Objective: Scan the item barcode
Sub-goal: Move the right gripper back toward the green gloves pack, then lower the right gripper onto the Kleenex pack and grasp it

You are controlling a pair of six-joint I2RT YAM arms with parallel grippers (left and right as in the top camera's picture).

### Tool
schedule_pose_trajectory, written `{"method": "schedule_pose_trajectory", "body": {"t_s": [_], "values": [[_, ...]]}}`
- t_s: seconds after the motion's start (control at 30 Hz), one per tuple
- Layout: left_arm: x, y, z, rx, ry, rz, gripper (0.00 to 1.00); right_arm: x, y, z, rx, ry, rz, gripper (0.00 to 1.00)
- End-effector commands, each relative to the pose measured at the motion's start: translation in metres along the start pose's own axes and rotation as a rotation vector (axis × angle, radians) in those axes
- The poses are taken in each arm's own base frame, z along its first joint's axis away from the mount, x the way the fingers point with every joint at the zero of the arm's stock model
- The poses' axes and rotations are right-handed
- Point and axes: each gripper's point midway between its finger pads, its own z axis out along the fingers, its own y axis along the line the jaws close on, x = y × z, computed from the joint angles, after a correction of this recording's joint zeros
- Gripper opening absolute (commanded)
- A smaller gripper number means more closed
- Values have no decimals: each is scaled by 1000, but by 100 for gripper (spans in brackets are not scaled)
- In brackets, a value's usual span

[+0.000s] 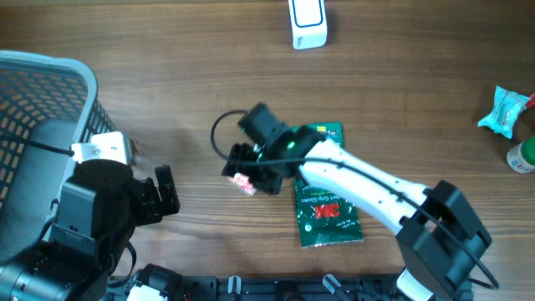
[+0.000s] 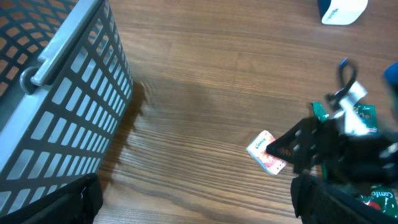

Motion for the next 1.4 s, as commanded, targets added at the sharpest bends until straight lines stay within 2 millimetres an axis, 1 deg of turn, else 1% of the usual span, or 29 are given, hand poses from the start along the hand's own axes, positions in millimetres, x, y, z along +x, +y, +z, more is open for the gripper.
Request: {"method": "schedule_pose_trajectory", "body": {"t_s": [0.0,0.07,0.1,0.17,0.23,0.3,0.4,0.47,0.6,0.63,0.7,0.73,0.8,0.83,0.87,0.9,0.93,0.97,1.03,1.1,1.2,1.27,1.33,1.37], "values": [[0,0,0,2,0,-13,100,-11,-33,14,121,-154,196,76],[0,0,0,2,-1,-13,100,-17,-45,16,151,-210,264,76],[0,0,0,2,-1,-13,100,-20,-48,17,153,-231,268,76],[0,0,0,2,-1,-13,100,-26,-43,24,99,-252,244,76],[0,0,0,2,0,-13,100,-23,-38,31,58,-222,238,76],[0,0,0,3,-1,-13,100,-21,-38,36,53,-209,235,76],[0,0,0,2,-1,-13,100,-15,-47,50,82,-164,247,75],[0,0,0,2,0,-13,100,-11,-54,60,105,-131,255,72],[0,0,0,2,-1,-13,100,-7,-66,73,144,-101,268,68],[0,0,0,2,0,-13,100,-10,-70,76,155,-112,270,61],[0,0,0,2,0,-13,100,-12,-77,82,177,-120,271,31],[0,0,0,2,-1,-13,100,-10,-78,83,180,-111,272,20],[0,0,0,3,-1,-13,100,-6,-75,84,168,-81,225,10],[0,0,0,2,-1,-13,100,-3,-73,84,161,-59,208,11],[0,0,0,2,0,-13,100,-2,-72,85,159,-48,195,16],[0,0,0,2,-1,-13,100,-1,-73,85,161,-48,194,29],[0,0,0,3,-1,-13,100,-1,-73,85,161,-45,194,58],[0,0,0,3,-1,-13,100,-1,-73,85,163,-44,195,64],[0,0,0,2,-1,-13,100,2,-74,84,167,-29,199,67],[0,0,0,2,-1,-13,100,6,-78,84,183,-15,210,65],[0,0,0,3,-1,-13,100,6,-79,83,189,-14,213,55],[0,0,0,2,-1,-13,100,6,-80,83,190,-17,213,42],[0,0,0,2,-1,-13,100,3,-81,83,194,-35,212,34],[0,0,0,2,0,-13,100,0,-82,83,198,-48,212,34]]}}
